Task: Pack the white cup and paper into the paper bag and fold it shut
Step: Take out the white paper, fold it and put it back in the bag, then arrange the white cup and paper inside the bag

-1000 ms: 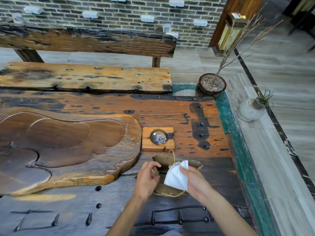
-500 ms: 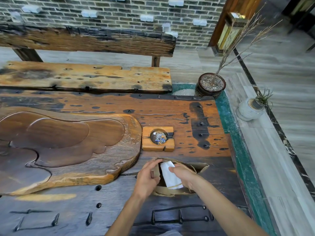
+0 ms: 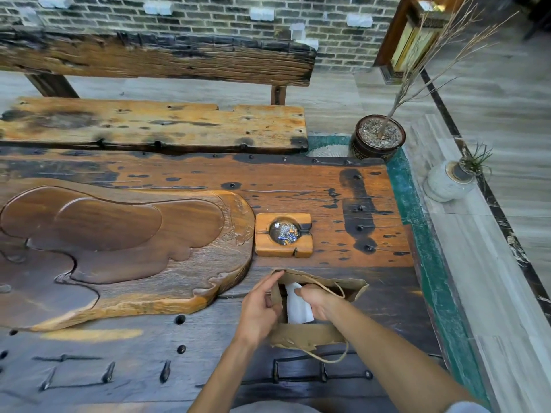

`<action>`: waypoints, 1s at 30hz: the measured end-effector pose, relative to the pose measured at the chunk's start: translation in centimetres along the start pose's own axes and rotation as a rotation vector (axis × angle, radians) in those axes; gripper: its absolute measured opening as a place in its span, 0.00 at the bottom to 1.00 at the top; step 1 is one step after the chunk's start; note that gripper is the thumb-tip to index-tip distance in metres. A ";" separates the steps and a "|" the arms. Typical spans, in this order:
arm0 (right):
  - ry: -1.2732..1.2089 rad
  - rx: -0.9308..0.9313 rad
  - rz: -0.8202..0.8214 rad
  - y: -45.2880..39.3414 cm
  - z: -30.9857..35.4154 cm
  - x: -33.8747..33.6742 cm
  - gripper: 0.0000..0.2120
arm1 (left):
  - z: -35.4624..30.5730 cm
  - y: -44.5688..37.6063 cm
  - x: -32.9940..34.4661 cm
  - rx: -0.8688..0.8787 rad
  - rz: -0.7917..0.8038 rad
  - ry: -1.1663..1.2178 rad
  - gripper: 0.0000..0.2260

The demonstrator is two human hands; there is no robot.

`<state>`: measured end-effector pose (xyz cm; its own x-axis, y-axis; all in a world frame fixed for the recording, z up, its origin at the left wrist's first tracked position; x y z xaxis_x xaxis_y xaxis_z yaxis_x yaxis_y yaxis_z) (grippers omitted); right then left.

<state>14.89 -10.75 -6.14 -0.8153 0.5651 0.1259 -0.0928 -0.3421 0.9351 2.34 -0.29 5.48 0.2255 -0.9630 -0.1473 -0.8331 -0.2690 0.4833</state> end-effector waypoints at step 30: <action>0.024 0.096 0.004 -6.2 -1.9 0.5 0.21 | 0.8 -1.0 -1.4 -0.070 -0.007 -0.021 0.35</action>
<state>13.95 -9.74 -12.51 -0.8292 0.5455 0.1223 -0.0358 -0.2702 0.9621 2.47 1.35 4.49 0.2202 -0.9608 -0.1684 -0.7940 -0.2769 0.5412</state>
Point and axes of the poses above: each hand's wrist, its own y-axis away from the middle knuckle, its own x-axis out of the palm, z = x × y, the point moved 3 cm from there along -y, towards the middle knuckle, and after that the axes turned 14 degrees about z, right-handed, at the moved point
